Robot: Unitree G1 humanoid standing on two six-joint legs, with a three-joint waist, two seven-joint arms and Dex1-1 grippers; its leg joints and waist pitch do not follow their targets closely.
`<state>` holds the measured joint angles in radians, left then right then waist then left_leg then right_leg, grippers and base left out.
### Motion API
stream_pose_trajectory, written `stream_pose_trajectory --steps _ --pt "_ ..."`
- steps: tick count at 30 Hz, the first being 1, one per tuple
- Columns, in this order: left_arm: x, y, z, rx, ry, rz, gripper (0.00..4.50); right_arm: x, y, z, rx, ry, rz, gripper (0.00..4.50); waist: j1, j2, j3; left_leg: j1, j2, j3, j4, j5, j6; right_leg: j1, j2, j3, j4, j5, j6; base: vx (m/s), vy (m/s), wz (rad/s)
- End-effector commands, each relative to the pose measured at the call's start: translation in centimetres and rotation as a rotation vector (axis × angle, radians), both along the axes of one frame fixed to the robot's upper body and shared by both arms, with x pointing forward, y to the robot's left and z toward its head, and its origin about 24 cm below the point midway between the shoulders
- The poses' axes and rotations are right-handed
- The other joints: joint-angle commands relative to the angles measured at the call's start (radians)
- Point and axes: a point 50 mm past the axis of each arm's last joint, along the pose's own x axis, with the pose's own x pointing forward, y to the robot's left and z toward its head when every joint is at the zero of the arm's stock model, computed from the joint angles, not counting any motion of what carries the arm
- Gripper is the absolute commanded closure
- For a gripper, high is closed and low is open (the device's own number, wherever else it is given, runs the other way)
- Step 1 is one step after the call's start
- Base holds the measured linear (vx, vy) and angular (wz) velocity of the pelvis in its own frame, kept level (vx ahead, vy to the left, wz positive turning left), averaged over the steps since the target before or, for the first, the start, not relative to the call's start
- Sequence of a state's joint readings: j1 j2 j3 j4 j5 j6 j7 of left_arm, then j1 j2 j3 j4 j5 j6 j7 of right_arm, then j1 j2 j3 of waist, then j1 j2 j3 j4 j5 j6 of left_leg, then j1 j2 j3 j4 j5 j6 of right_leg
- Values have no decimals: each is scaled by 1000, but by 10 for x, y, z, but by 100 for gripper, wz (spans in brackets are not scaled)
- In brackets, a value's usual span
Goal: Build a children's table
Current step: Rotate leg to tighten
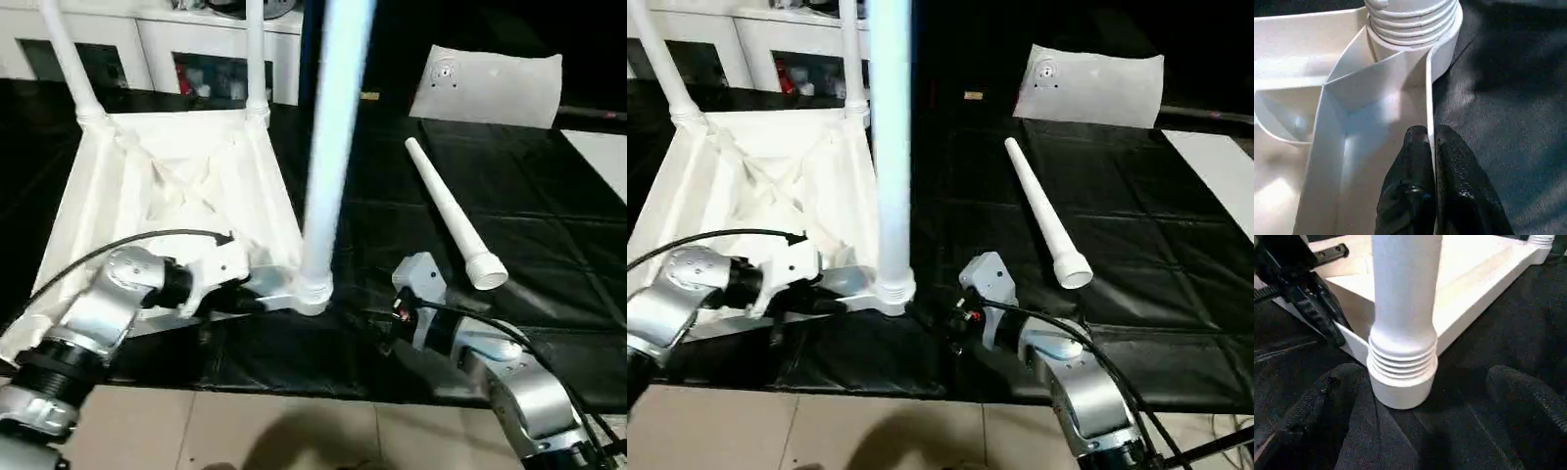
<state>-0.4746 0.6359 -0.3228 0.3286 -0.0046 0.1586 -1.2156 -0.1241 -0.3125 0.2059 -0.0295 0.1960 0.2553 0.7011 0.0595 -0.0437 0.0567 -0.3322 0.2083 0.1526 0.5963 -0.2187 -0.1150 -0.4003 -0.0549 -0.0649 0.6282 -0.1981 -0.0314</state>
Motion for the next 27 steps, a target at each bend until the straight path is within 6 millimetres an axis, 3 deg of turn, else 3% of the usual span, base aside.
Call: stream_pose_trajectory --steps 1,3,4,6,7,11,14,15,21,27 --pt "-1 -4 2 -1 -14 -55 445 6 1 5 -14 -28 16 0 5 17 -57 -12 16 3 -75 -144 1 60 -72 57 -79 -189 -171 0 0 0" --pt "-3 -8 3 -28 -22 -83 445 9 2 6 -17 -31 36 0 4 20 -58 -12 17 3 -76 -135 1 60 -72 56 -75 -166 -176 0 0 0" --pt "-3 -9 3 -36 -33 -92 445 10 2 7 -22 -33 56 0 2 10 -59 -12 18 4 -75 -127 6 61 -72 56 -73 -153 -180 0 0 0" --pt "-5 -14 4 -76 -47 -126 445 13 3 9 -29 -26 125 0 4 16 -60 -12 18 5 -73 -110 10 61 -73 56 -69 -121 -188 0 0 0" --pt "-7 -16 4 -94 -43 -147 445 14 4 9 -31 -21 160 0 3 10 -62 -12 18 6 -71 -104 18 62 -73 56 -66 -106 -196 0 0 0" --pt "-9 -20 2 -138 4 -210 445 18 7 10 -58 -24 266 0 9 9 -64 -8 19 11 -68 -73 36 58 -73 58 -61 -48 -217 0 0 0" --pt "-11 -23 2 -156 25 -249 445 19 9 8 -73 -15 340 0 17 7 -62 -8 19 12 -70 -85 38 59 -76 57 -63 -74 -216 0 0 0" --pt "-13 -23 0 -148 37 -274 449 20 10 8 -78 -5 384 19 22 7 -61 -6 20 13 -69 -89 38 58 -77 58 -64 -86 -213 0 0 0" --pt "-12 -23 -2 -119 51 -312 450 22 13 5 -117 19 522 60 24 6 -56 -7 20 12 -72 -112 33 56 -77 57 -71 -161 -191 0 0 0" --pt "-9 -21 -2 -98 58 -316 450 24 12 4 -136 28 590 105 25 6 -59 -10 21 11 -70 -91 36 59 -76 56 -66 -127 -197 0 0 0"
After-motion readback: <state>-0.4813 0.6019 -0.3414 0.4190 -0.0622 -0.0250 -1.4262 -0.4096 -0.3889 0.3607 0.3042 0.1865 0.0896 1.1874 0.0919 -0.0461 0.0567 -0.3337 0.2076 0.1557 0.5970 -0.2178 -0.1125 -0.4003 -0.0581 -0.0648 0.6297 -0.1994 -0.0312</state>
